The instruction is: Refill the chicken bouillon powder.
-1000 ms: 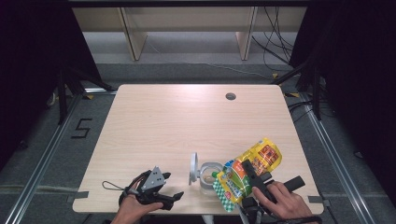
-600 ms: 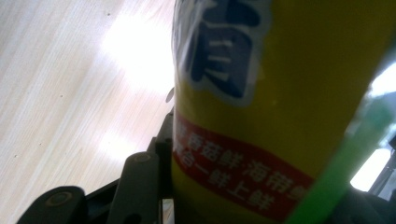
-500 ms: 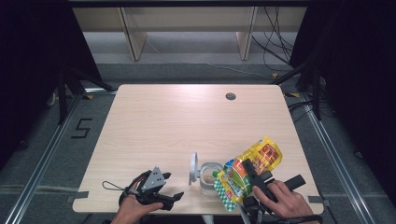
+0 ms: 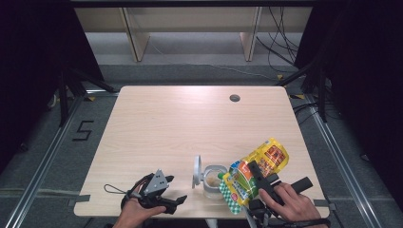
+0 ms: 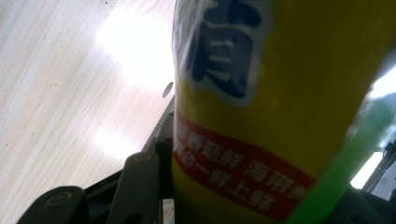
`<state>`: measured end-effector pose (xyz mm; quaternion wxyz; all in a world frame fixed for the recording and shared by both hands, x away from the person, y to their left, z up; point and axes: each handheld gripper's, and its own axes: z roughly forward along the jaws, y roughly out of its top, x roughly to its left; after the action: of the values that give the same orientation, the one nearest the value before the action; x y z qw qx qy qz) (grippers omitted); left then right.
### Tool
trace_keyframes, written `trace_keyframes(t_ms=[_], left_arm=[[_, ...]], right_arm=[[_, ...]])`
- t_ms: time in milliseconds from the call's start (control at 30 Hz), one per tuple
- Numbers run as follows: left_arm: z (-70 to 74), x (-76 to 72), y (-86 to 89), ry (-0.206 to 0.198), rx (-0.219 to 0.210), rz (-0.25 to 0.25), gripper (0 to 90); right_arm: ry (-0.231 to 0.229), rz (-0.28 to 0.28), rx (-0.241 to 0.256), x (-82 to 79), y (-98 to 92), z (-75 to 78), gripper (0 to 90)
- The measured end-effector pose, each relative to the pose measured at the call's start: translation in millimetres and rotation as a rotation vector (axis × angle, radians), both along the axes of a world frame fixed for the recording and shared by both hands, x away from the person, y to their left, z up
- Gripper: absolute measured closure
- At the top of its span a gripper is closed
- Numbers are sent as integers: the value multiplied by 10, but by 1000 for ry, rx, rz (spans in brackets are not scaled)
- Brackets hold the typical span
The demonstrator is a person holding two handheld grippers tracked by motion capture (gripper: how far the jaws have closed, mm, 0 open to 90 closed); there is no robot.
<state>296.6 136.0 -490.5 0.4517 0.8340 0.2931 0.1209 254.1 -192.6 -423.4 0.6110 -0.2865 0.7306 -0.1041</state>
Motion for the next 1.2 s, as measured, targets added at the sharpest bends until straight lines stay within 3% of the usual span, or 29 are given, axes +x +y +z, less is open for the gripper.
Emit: trace_keyframes(t_ms=[267,433,533,700,733,833,1200], left_arm=[[7,-7,0,5,9,2,190],[7,7,5,-12,9,-10,190],[3,-4,-3,10,1,-1,190],[6,-7,0,3,13,1,190],[3,-6,-4,9,1,-2,190],[0,-3,-4,6,5,-4,191],[8,-4,1,-3,14,-5,191]], right_arm=[[0,-11,26,4,-18,-18,598],[-7,-3,2,5,-7,-8,599],[-7,1,-3,-1,0,1,599],[-21,5,-13,-5,-10,13,599],[-20,-10,5,-15,-17,2,600],[-28,6,-27,-2,-20,23,599],[-17,6,-28,-13,22,-10,600]])
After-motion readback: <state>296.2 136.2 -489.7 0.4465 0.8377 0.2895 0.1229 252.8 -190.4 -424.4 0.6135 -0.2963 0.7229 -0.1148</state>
